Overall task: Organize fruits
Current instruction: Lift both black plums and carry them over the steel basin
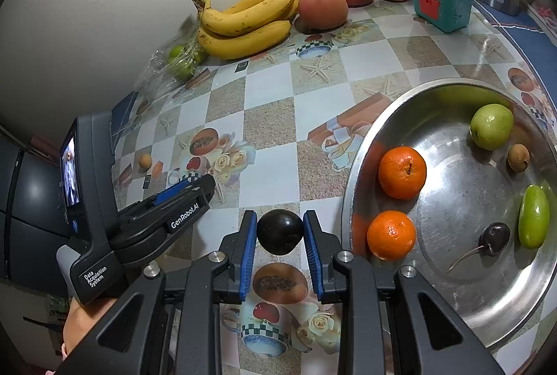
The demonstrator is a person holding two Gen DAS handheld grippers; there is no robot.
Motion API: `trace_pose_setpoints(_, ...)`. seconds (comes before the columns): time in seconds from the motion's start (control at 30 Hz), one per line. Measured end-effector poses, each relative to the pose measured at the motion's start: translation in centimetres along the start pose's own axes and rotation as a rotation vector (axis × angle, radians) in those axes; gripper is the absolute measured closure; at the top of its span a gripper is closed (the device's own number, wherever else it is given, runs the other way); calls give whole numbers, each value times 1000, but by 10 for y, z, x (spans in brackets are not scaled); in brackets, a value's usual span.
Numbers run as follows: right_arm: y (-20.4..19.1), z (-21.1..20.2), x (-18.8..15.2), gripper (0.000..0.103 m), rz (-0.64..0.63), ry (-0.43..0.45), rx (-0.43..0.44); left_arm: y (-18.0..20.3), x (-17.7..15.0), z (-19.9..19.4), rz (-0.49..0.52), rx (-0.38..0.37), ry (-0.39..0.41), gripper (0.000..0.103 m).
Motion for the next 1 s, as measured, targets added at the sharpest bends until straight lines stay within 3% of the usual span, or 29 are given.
trace_pose_setpoints(0.23, 1, 0, 0, 75, 6, -5, 5, -2, 0, -6, -31, -44, -5, 73)
trace_pose_setpoints(0.4, 5, -7, 3, 75, 24, 12, 15, 5, 8, -32, 5, -33, 41, 73)
trace_pose_setpoints(0.6, 31, -23, 12, 75, 93, 44, -22, 26, 10, -59, 20, -96, 58, 73)
trace_pose_setpoints(0.8, 78, -39, 21, 75, 205, 90, -133, 67, 8, -80, 118, -129, 77, 73)
trace_pose_setpoints(1.0, 118, -45, 24, 75, 312, 90, -163, 125, -5, -87, 248, -208, 48, 73)
Point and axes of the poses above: each gripper's, at about its wrist camera, not at the fingertips, and z roughly the way its jaws point, y to its right, x to its top, the point moved 4 cm from there along z, roughly the way its jaws point, and after that the axes turned 9 degrees about z, right-handed, at the moved point
